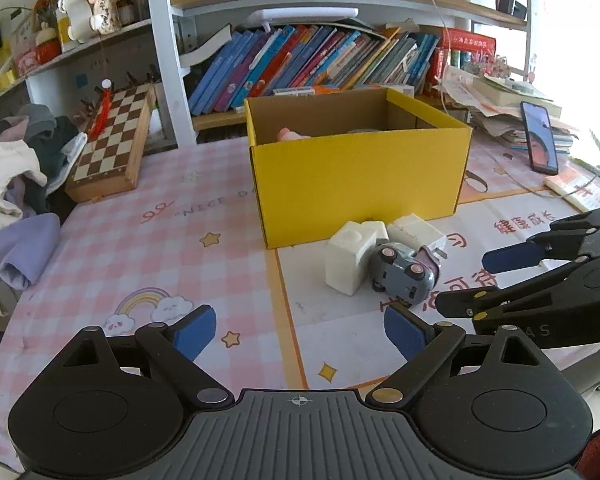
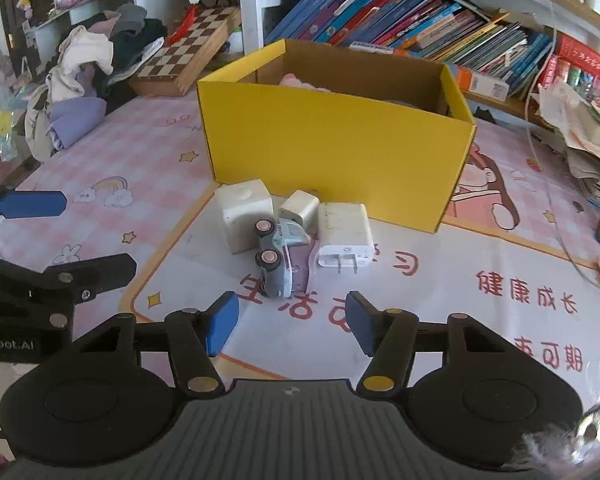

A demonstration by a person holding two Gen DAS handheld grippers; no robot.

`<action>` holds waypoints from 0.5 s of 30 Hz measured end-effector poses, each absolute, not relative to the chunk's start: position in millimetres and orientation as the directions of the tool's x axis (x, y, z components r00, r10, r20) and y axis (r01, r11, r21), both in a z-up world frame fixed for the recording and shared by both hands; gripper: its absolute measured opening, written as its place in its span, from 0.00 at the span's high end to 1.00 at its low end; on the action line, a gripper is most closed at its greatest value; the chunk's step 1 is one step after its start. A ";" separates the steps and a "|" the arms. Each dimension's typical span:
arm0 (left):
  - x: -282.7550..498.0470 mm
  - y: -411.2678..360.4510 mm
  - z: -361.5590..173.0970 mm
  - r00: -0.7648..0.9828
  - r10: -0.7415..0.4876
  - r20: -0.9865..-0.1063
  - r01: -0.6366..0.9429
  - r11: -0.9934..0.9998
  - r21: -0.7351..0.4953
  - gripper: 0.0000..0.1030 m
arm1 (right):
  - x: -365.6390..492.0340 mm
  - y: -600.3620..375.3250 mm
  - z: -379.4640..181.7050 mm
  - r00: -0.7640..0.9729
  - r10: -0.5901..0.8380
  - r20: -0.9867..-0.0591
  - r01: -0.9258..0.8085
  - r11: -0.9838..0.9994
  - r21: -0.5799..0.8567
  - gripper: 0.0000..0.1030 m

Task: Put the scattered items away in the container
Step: 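Reach the right tool to the grey toy car while the left tool approaches a white charger, then close the right tool on the toy car while the left tool grips the white charger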

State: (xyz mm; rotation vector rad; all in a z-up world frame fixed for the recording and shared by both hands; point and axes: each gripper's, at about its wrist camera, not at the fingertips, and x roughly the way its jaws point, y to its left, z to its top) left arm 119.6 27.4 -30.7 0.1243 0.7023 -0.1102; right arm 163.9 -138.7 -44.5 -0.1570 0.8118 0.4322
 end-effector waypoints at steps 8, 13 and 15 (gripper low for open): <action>133.9 32.8 -34.8 0.748 -0.045 -0.662 0.115 0.991 0.062 0.09 | 192.3 -131.6 -50.3 0.561 0.338 -0.756 -0.460 0.886 0.055 0.44; 142.9 34.6 -37.7 0.744 -0.039 -0.667 0.098 0.994 0.052 0.10 | 208.3 -125.0 -56.7 0.522 0.354 -0.776 -0.491 0.868 0.065 0.47; 145.9 34.7 -38.4 0.741 -0.035 -0.670 0.095 0.994 0.053 0.10 | 213.6 -121.4 -59.0 0.508 0.361 -0.782 -0.508 0.859 0.067 0.49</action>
